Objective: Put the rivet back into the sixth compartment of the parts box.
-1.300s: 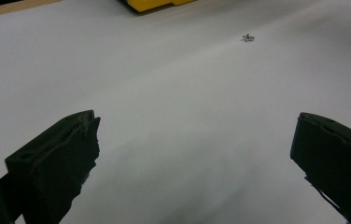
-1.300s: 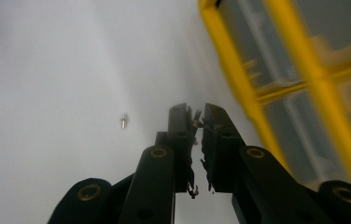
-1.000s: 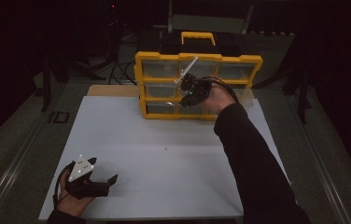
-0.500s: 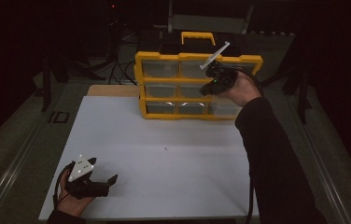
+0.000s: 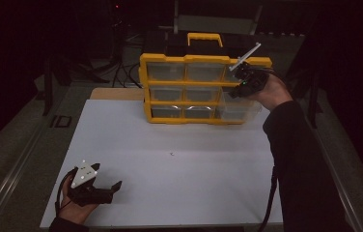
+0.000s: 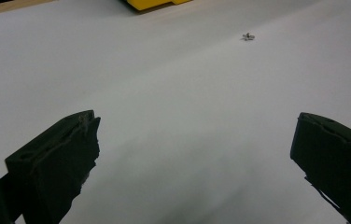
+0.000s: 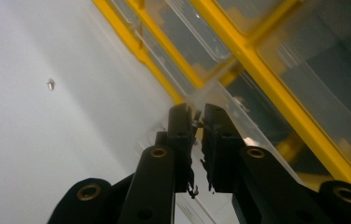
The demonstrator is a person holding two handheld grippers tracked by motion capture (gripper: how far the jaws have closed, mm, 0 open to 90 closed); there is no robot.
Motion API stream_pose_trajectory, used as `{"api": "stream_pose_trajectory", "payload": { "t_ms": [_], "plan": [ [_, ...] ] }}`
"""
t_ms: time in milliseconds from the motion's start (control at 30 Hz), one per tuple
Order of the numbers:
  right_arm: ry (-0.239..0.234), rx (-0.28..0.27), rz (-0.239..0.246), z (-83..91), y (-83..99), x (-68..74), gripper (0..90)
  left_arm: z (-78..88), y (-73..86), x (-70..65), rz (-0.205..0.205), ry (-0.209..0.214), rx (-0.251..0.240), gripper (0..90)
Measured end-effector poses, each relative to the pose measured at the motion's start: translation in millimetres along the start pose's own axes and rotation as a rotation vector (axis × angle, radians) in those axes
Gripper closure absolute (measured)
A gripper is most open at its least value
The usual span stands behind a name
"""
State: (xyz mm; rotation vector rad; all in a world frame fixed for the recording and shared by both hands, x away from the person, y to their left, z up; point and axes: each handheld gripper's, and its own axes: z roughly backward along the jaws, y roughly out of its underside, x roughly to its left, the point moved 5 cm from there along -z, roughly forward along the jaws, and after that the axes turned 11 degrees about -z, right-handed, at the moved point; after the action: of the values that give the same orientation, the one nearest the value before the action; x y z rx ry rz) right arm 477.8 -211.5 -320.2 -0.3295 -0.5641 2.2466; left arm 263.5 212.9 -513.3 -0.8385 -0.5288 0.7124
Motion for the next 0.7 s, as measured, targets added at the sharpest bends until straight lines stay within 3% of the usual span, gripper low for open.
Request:
{"api": "stream_pose_trajectory", "payload": {
  "t_ms": [300, 333, 433, 467, 700],
  "plan": [
    [0.031, 0.002, -0.025, 4.2, 9.6, -14.3, 79.7, -0.2, 0.1, -0.2, 0.0, 0.001, 0.001, 1.7],
    [0.039, -0.019, -0.028, 4.5, 9.3, -16.1, 63.1, -0.2, 0.1, -0.3, -0.001, 0.001, 0.001, 1.7],
    [0.051, -0.05, -0.035, 4.2, 9.0, -15.7, 24.6, -0.3, 0.0, -0.3, 0.0, 0.002, 0.0, 1.7],
    [0.08, -0.055, -0.032, 3.7, 8.7, -15.7, 16.6, -0.5, 0.1, -0.3, 0.001, 0.002, 0.0, 1.7],
    [0.075, -0.061, -0.009, -0.9, 3.2, -4.7, 11.1, -0.5, 0.1, -0.5, 0.0, 0.002, 0.001, 1.7]
  ]
}}
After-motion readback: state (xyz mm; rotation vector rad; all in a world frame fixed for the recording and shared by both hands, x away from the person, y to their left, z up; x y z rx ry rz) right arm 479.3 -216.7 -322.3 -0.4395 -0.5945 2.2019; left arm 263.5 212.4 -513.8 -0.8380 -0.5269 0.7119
